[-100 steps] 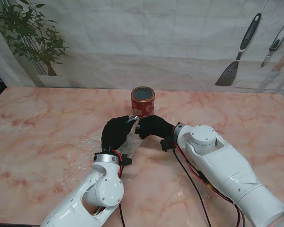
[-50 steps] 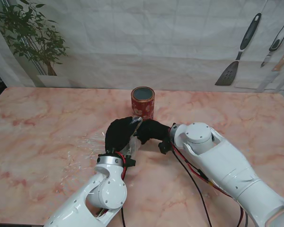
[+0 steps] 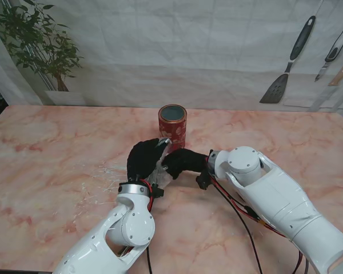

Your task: Insert tea bags into the tea bag box

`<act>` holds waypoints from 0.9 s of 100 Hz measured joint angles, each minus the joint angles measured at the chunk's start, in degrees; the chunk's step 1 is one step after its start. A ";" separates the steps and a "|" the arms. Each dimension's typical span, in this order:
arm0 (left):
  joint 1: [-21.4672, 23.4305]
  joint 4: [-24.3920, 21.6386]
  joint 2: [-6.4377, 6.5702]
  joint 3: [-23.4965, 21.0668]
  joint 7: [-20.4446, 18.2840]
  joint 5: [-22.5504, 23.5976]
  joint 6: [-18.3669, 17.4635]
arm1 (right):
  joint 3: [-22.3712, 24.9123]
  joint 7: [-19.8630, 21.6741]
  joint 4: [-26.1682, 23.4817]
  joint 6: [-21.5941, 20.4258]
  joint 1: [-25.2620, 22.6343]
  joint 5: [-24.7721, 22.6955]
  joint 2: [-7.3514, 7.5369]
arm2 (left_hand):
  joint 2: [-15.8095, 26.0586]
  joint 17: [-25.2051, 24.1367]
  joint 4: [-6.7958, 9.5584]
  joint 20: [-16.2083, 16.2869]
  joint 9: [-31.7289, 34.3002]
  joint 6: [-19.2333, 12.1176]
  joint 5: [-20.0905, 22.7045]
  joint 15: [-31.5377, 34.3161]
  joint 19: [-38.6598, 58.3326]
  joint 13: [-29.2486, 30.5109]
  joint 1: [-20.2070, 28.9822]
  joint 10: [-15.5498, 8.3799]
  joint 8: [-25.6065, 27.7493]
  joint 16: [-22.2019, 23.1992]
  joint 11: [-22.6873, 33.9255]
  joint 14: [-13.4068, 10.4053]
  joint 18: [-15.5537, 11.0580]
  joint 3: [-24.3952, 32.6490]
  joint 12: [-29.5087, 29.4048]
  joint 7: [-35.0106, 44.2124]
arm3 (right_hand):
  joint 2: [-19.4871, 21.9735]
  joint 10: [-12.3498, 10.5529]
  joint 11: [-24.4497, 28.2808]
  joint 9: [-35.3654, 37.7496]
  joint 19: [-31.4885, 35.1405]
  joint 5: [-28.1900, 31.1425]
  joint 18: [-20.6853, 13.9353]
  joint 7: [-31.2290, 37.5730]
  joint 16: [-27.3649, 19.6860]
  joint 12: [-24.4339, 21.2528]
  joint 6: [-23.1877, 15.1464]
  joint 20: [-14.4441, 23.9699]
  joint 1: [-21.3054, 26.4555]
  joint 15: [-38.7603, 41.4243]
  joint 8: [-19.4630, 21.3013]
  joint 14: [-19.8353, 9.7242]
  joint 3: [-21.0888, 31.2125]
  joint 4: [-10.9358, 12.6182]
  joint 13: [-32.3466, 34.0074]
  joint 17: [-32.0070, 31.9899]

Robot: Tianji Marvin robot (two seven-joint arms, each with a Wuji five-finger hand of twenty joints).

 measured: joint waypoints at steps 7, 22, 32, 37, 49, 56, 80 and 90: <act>-0.40 0.54 -0.13 0.04 0.31 -0.07 0.00 | -0.26 0.27 0.04 -0.33 0.14 -0.11 0.26 | 0.00 0.03 0.00 -0.13 0.00 0.00 0.00 0.00 -0.01 0.00 0.00 0.00 0.00 -0.03 0.00 0.00 0.00 0.00 0.00 0.00 | -1.44 0.00 -0.02 -0.98 0.00 -0.18 0.00 0.00 0.00 0.01 0.12 0.00 -0.13 0.00 0.06 -0.01 0.17 0.00 -0.16 -0.34; -0.96 1.29 -0.48 0.15 1.23 -0.81 -0.21 | -1.36 1.61 0.67 -1.48 0.98 -0.45 0.63 | 0.00 0.06 0.00 -0.64 0.00 0.00 0.00 -0.78 -0.19 0.01 0.00 0.00 0.00 -0.86 0.00 0.00 0.00 -0.01 -0.23 0.00 | -2.85 0.00 -0.06 -3.01 -0.15 -2.76 0.00 -0.67 0.02 0.09 0.67 0.00 -1.47 -0.23 0.68 -0.12 0.72 0.00 -1.40 -0.86; -1.38 2.10 -0.75 0.58 2.61 -0.81 -0.76 | -2.06 2.28 1.18 -2.17 1.57 -0.67 0.74 | 0.00 0.23 0.00 -0.73 -0.02 0.00 0.00 -1.95 -0.72 0.01 0.00 0.00 0.01 -1.45 -0.02 0.00 -0.02 -0.01 -0.52 -0.01 | -3.53 0.00 -0.09 -3.68 -0.27 -2.82 0.00 -0.68 0.48 0.75 0.67 0.00 -1.47 -0.29 1.47 -0.22 1.35 -0.01 -1.51 -1.13; -1.51 2.39 -0.94 0.71 3.12 -0.86 -1.09 | -2.26 2.44 1.33 -2.33 1.77 -0.81 0.76 | 0.00 0.39 0.00 -0.86 -0.03 0.00 0.00 -1.95 -0.74 0.01 0.00 0.00 0.01 -1.52 -0.03 0.00 -0.03 -0.01 -0.56 -0.01 | -4.28 0.00 -0.09 -4.00 -0.30 -2.82 0.00 -0.68 0.55 0.79 0.67 0.00 -1.47 -0.31 2.15 -0.55 1.49 -0.01 -1.52 -1.15; -1.74 2.71 -1.23 1.06 3.95 -0.92 -1.67 | -2.49 2.09 1.22 -2.41 1.87 -1.97 0.83 | 0.00 0.56 0.00 -1.22 -0.04 0.00 0.00 -1.96 -0.85 0.01 0.00 0.00 0.01 -2.10 -0.03 0.00 -0.05 -0.02 -0.67 -0.01 | -4.83 -0.20 -0.12 -4.20 -0.37 -3.41 0.00 0.00 0.59 1.43 0.66 0.00 -1.42 -0.32 3.50 -0.77 1.99 -0.01 -2.12 -1.23; -1.82 2.87 -1.40 1.25 4.43 -0.95 -2.00 | -2.60 1.37 0.99 -2.40 1.87 -2.83 0.89 | 0.00 0.56 0.00 -1.31 -0.05 0.00 0.00 -1.98 -0.85 0.01 0.00 0.00 0.01 -2.19 -0.03 0.00 -0.05 -0.02 -0.69 -0.01 | -4.83 -0.26 -0.13 -4.20 -0.38 -3.41 0.00 0.90 0.60 1.48 0.60 0.00 -1.42 -0.32 4.36 -0.77 1.99 -0.01 -2.12 -1.33; -1.82 2.92 -1.77 2.47 5.26 -1.62 -4.11 | -2.69 0.76 1.33 -1.86 1.96 -1.43 0.67 | 0.00 0.65 0.00 -1.40 -0.06 0.00 0.00 -2.01 -0.87 0.01 0.01 0.00 0.01 -2.33 -0.03 0.00 -0.08 -0.02 -0.73 -0.01 | -4.77 -0.26 -0.13 -4.03 -1.30 -3.21 0.00 3.68 1.05 2.11 0.51 0.00 -1.42 -0.33 6.44 -0.77 1.99 -0.01 -2.12 -1.33; -1.78 2.99 -1.88 2.82 5.26 -1.62 -4.70 | -2.42 0.25 1.28 -1.29 1.77 -1.03 0.43 | 0.00 0.78 0.00 -1.81 -0.06 0.00 0.00 -2.05 -0.89 0.01 0.01 0.00 0.01 -2.35 -0.03 0.00 -0.10 -0.02 -0.74 -0.02 | -2.49 -0.26 -0.14 -3.93 -1.30 -1.66 -0.01 4.59 1.16 2.14 0.69 0.00 -2.82 -0.33 7.15 -0.77 1.36 0.42 -2.12 -1.33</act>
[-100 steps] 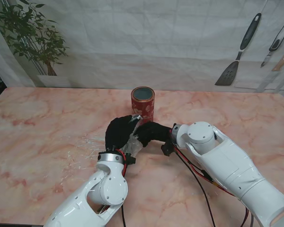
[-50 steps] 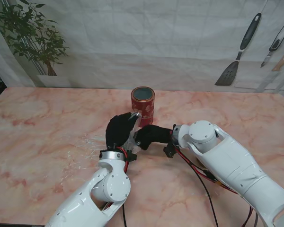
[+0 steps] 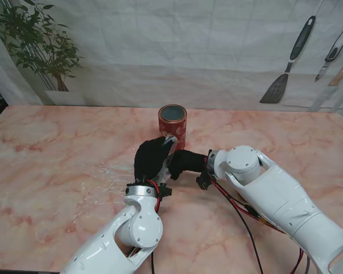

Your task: Insert tea bags into the tea bag box

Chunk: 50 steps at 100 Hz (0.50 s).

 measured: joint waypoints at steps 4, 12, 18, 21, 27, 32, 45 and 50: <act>0.06 0.00 -0.01 0.05 -0.02 0.00 -0.30 | 0.25 -0.07 0.00 0.40 -0.12 0.60 -0.14 | 0.00 0.10 0.00 -0.02 0.00 0.00 0.00 0.13 0.00 0.00 0.00 0.00 0.00 -0.01 0.00 0.00 -0.03 0.00 -0.01 0.00 | 1.48 0.00 0.00 0.01 0.00 0.00 0.00 0.00 0.01 0.01 0.05 0.00 -0.10 0.00 0.02 0.00 -0.59 0.18 0.00 0.00; 0.20 -0.05 0.01 0.06 -0.18 0.33 -0.79 | 1.06 -0.21 -0.11 1.91 -0.54 1.60 -0.39 | 0.00 0.42 0.00 -0.23 0.00 0.00 0.00 0.18 0.00 0.00 0.01 0.00 0.00 0.07 0.00 0.00 -0.42 0.00 -0.07 0.00 | 2.73 0.00 0.00 0.67 0.00 0.65 -0.01 0.27 0.02 0.01 0.17 0.00 0.16 0.00 0.22 0.00 -0.91 0.32 0.01 0.00; 0.26 -0.07 0.04 0.09 -0.33 0.64 -0.87 | 1.45 -0.75 -0.55 3.00 -0.93 1.62 -0.44 | 0.00 0.43 0.00 -0.26 0.00 0.00 0.00 0.09 -0.03 0.00 0.01 0.00 0.00 -0.37 0.00 0.00 -0.42 0.00 -0.16 0.00 | 2.70 0.00 0.00 1.00 0.00 1.29 -0.01 1.87 0.02 0.02 0.17 0.00 0.15 0.00 0.79 0.00 -1.34 0.30 0.05 0.04; 0.27 -0.07 0.06 0.15 -0.36 0.69 -0.87 | 1.48 -1.21 -0.88 3.23 -1.12 1.40 -0.41 | 0.00 0.43 0.00 -0.26 0.00 0.00 0.00 0.07 -0.03 0.00 0.01 0.00 0.00 -0.53 0.00 0.00 -0.42 0.00 -0.19 0.00 | 2.62 0.00 0.00 1.19 0.00 1.90 -0.01 3.08 0.03 0.02 0.16 0.01 0.15 0.00 1.14 0.00 -1.34 0.28 0.05 0.05; 0.19 0.05 0.06 0.32 -0.39 0.69 -0.86 | 1.29 -1.87 -1.64 3.19 -1.36 -0.09 -0.28 | 0.00 0.43 0.00 -0.27 0.00 0.00 0.00 0.05 -0.03 0.00 0.01 0.00 0.00 -0.56 0.00 0.00 -0.42 0.00 -0.21 0.00 | 1.78 -0.35 0.00 1.20 0.00 1.83 -0.01 4.53 0.04 0.02 -0.11 0.01 0.15 0.00 2.10 0.00 -1.40 0.27 0.06 0.08; 0.01 0.31 0.05 0.46 -0.46 0.69 -0.74 | 0.64 -1.81 -2.08 2.63 -1.24 -2.04 -0.01 | 0.00 0.43 0.00 -0.27 -0.01 0.00 0.00 0.05 -0.03 0.00 0.01 0.00 0.00 -0.56 0.00 0.00 -0.42 0.00 -0.22 0.00 | 0.37 -0.38 0.00 1.23 0.00 1.77 -0.01 5.32 0.04 0.02 -1.00 0.01 0.11 0.00 2.35 0.00 -1.15 0.13 0.06 0.15; -0.37 0.70 0.04 0.47 -0.93 0.58 -0.02 | -1.03 -0.78 -2.42 0.75 -0.52 -4.04 0.75 | 0.00 0.43 0.00 -0.27 -0.01 0.00 0.00 0.05 -0.03 0.00 0.01 0.00 0.00 -0.57 0.00 0.00 -0.43 -0.01 -0.23 0.00 | -1.02 -0.45 -0.04 0.03 -0.06 0.53 -0.02 6.88 0.04 0.03 -1.66 0.01 0.11 -0.31 3.68 -0.01 0.06 -0.10 0.02 0.12; -0.45 0.73 0.04 0.44 -0.95 0.59 0.35 | -1.47 -0.37 -2.42 0.41 -0.12 -4.37 0.95 | 0.00 0.43 0.00 -0.27 -0.01 0.00 0.00 0.04 -0.04 0.00 0.01 0.00 0.00 -0.58 0.00 0.00 -0.43 -0.01 -0.24 0.00 | -1.66 -0.46 -0.04 -0.25 -0.11 0.31 -0.08 8.16 0.04 0.03 -1.66 0.01 0.11 -0.58 5.00 -0.03 0.71 -0.16 0.02 0.26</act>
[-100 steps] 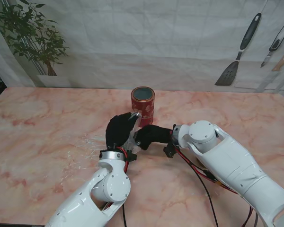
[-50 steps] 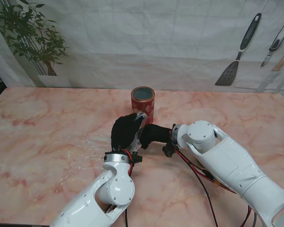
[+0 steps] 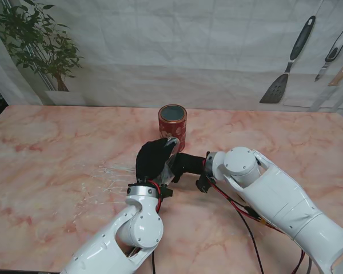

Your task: Insert tea bags into the tea bag box

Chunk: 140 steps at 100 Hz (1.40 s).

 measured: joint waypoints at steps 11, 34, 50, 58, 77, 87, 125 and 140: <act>-0.11 0.00 -0.03 -0.10 0.02 0.00 0.29 | -0.20 -0.10 -0.31 -0.08 0.34 -1.26 0.18 | 0.00 0.00 0.00 -0.01 0.00 0.00 0.00 -0.72 -0.46 0.00 0.00 0.00 0.00 -0.02 0.00 0.00 0.00 0.00 -0.02 0.00 | 0.02 -0.02 0.00 -0.01 -0.01 -1.34 -0.03 5.17 0.00 0.01 0.05 0.00 3.76 -0.01 -3.22 -0.02 -0.06 -2.88 -0.02 -0.24; -0.30 -0.01 -0.11 -0.10 0.48 0.02 0.55 | -0.23 -1.99 -0.83 -0.07 0.17 -3.04 0.19 | 0.00 0.00 0.00 -0.36 0.00 0.00 0.00 -0.92 -0.49 0.00 0.00 0.00 0.00 -0.10 0.00 0.00 0.00 0.00 -0.08 0.00 | 0.81 -0.02 0.00 1.79 -0.02 -0.73 -0.03 13.49 -0.12 -0.04 -1.99 0.00 12.72 -0.01 -13.24 -0.02 -0.91 -5.72 0.07 0.42; -0.27 -0.48 -0.12 -0.61 0.36 0.04 1.34 | 0.99 -2.24 -1.56 0.66 -0.74 -2.66 0.18 | 0.00 0.00 0.00 -0.43 -0.01 0.00 0.00 -0.92 -0.49 0.00 0.00 0.00 0.00 -0.12 0.00 0.00 -0.01 0.00 -0.11 -0.01 | 9.08 0.03 0.00 1.70 -1.28 -0.26 -0.03 13.48 -1.29 -0.72 -0.95 -0.04 14.89 -0.13 -12.48 0.04 -2.72 -5.73 -0.15 0.02; -0.26 -0.71 -0.08 -1.03 -0.16 0.07 1.81 | 1.40 -1.38 -1.34 0.67 -0.83 -0.59 0.16 | 0.01 0.00 0.00 -0.45 -0.01 0.00 0.00 -0.92 -0.49 0.00 0.01 0.00 0.00 -0.12 0.00 0.00 -0.01 0.00 -0.12 -0.01 | 12.68 0.13 -0.07 -1.69 -2.75 -3.22 -0.06 14.95 -1.96 -0.72 0.29 -0.54 15.63 -1.35 -8.43 0.05 -3.85 -5.73 -3.39 -2.26; -0.26 -0.92 0.31 -1.97 -2.21 0.18 3.50 | 4.83 -0.60 -1.98 0.52 -2.16 0.58 0.03 | 0.02 0.00 0.00 -0.46 -0.01 0.00 0.00 -0.92 -0.49 0.00 0.01 0.00 0.00 -0.12 -0.01 0.00 -0.01 -0.01 -0.13 -0.01 | 16.20 0.65 -1.45 -7.57 -6.29 -6.26 -1.22 15.48 -3.80 -1.61 1.66 -2.47 17.40 -3.71 -1.35 0.05 -6.10 -4.48 -8.93 -5.52; -0.26 -0.94 0.53 -2.42 -2.70 0.40 4.73 | 7.25 -1.09 -4.09 1.27 -3.91 0.94 0.22 | 0.02 0.01 0.00 -0.46 -0.01 0.00 0.00 -0.93 -0.49 0.00 0.00 0.00 0.00 -0.12 -0.02 0.00 -0.01 -0.01 -0.13 -0.01 | 16.20 0.75 -2.06 -8.60 -7.38 -6.27 -1.27 15.51 -5.77 -4.35 1.72 -3.02 17.72 -4.44 -0.08 0.07 -6.56 -4.48 -10.02 -5.89; 0.04 -2.09 0.94 -3.66 -3.10 0.99 6.67 | 11.85 -3.90 -9.59 2.90 -7.46 0.58 0.79 | 0.03 0.01 0.00 -0.54 -0.01 0.00 0.00 -0.93 -0.49 0.00 0.01 0.00 0.00 -0.13 -0.08 0.00 -0.01 -0.02 -0.16 -0.01 | 17.53 1.35 -2.77 -10.61 -8.61 -7.46 -1.28 15.51 -8.09 -7.91 3.04 -3.51 18.45 -5.13 1.52 0.07 -7.23 -4.48 -11.44 -6.37; 0.10 -2.25 1.04 -3.90 -3.31 1.03 6.95 | 13.63 -5.26 -12.15 3.60 -8.74 -0.20 0.91 | 0.03 0.01 0.00 -0.55 -0.01 0.00 0.00 -0.93 -0.49 0.00 0.01 0.00 0.00 -0.13 -0.10 0.00 -0.01 -0.02 -0.17 -0.01 | 17.53 1.37 -2.77 -10.61 -8.61 -7.46 -1.28 15.50 -8.62 -7.94 3.04 -3.51 18.46 -5.14 1.58 0.07 -7.24 -4.48 -11.44 -6.37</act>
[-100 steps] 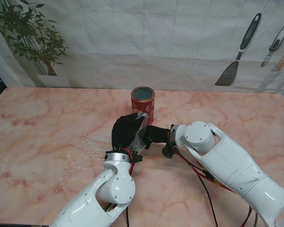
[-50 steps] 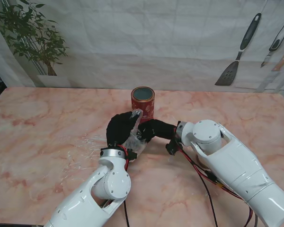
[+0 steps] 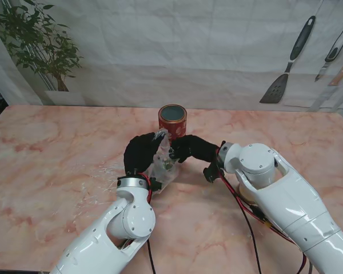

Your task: Insert tea bags into the tea bag box

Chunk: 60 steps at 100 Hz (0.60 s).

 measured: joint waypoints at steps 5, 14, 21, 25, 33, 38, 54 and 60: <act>0.02 -0.01 0.01 -0.07 -0.01 0.00 0.09 | 0.65 -0.49 -0.74 0.28 -0.42 -0.03 0.00 | 0.00 0.00 0.00 -0.01 0.00 0.00 0.00 0.00 0.00 0.00 0.00 0.00 0.00 0.00 -0.01 0.00 0.00 0.00 0.00 0.00 | 0.00 0.00 0.00 0.00 0.00 0.00 0.00 0.00 -0.02 -0.54 0.00 0.00 0.00 0.00 0.05 0.00 0.00 0.00 0.00 0.00; 0.05 -0.03 0.04 -0.18 -0.01 0.02 0.25 | 1.71 -1.48 -1.71 0.61 -1.05 0.00 -0.01 | 0.00 0.00 0.00 -0.01 0.00 0.00 0.00 -0.01 0.00 0.00 0.00 0.00 0.00 -0.01 -0.02 0.00 0.00 0.00 -0.01 0.00 | 0.00 0.02 0.00 0.00 0.00 0.00 0.00 0.00 -0.05 -0.57 0.08 0.00 0.00 0.00 0.09 0.00 0.00 0.00 0.00 0.00; 0.12 -0.09 0.07 -0.29 -0.04 0.02 0.41 | 2.42 -2.05 -2.25 0.76 -1.42 0.11 -0.07 | 0.00 0.00 0.00 -0.01 0.00 0.00 0.00 -0.01 0.00 0.00 0.00 0.00 0.00 -0.01 -0.02 0.00 0.00 0.00 -0.02 0.00 | 0.00 0.14 0.00 0.00 0.00 0.00 0.00 0.00 -0.05 -0.57 0.22 0.00 0.00 0.00 0.11 0.00 0.00 0.00 0.00 0.00; 0.12 -0.11 0.07 -0.34 -0.05 0.03 0.54 | 2.86 -2.39 -2.52 0.80 -1.64 0.13 -0.09 | 0.00 0.00 0.00 -0.01 0.00 0.00 0.00 -0.01 0.00 0.00 0.00 0.00 0.00 -0.01 -0.03 0.00 0.00 0.00 -0.02 0.00 | 0.00 0.20 0.00 0.00 0.00 0.00 0.00 0.00 -0.05 -0.57 0.52 0.00 0.00 0.00 0.21 0.00 0.00 0.00 0.00 0.00; 0.14 -0.18 0.07 -0.47 -0.09 0.02 0.76 | 3.79 -3.31 -3.19 0.96 -2.11 0.13 -0.13 | 0.00 0.00 0.00 -0.01 0.00 -0.01 0.00 -0.01 0.00 0.00 0.00 0.00 0.00 -0.01 -0.04 0.00 0.00 0.00 -0.02 0.00 | 0.00 0.21 0.00 0.00 0.00 0.00 0.00 0.00 -0.06 -0.58 0.60 0.00 0.00 0.00 0.26 0.00 0.00 0.57 0.00 0.00; 0.14 -0.20 0.08 -0.54 -0.10 0.02 0.89 | 4.32 -3.82 -3.68 1.24 -2.40 0.19 -0.18 | 0.00 0.00 0.00 -0.01 0.00 -0.01 0.00 -0.01 0.00 0.00 0.00 0.00 0.00 -0.01 -0.04 0.00 0.00 0.00 -0.02 0.00 | 0.00 0.22 0.00 0.00 0.00 0.00 0.00 0.00 -0.06 -0.58 0.65 0.00 0.00 0.00 0.26 0.00 0.00 0.57 0.00 0.00; 0.18 -0.26 0.10 -0.69 -0.24 -0.05 1.14 | 5.72 -5.01 -5.15 2.16 -3.08 0.22 -0.26 | 0.00 0.00 -0.01 -0.01 0.00 -0.01 0.00 -0.01 0.00 0.00 0.00 0.00 0.00 -0.01 -0.05 0.00 0.00 -0.01 -0.03 0.00 | -0.01 0.24 0.00 0.04 0.00 0.00 0.00 0.00 -0.06 -0.58 0.73 0.00 0.00 0.00 0.26 0.00 0.00 0.57 0.00 0.00; 0.18 -0.28 0.11 -0.70 -0.29 -0.07 1.19 | 6.22 -5.55 -5.60 2.30 -3.33 0.24 -0.34 | 0.00 0.00 -0.01 -0.01 0.00 -0.01 0.00 -0.01 0.00 0.00 0.00 0.00 0.00 -0.01 -0.05 0.00 0.00 -0.01 -0.04 0.00 | -0.01 0.25 0.00 0.07 0.00 0.00 0.00 0.00 -0.07 -0.58 0.75 0.00 0.00 0.00 0.26 0.00 0.00 0.57 0.00 0.00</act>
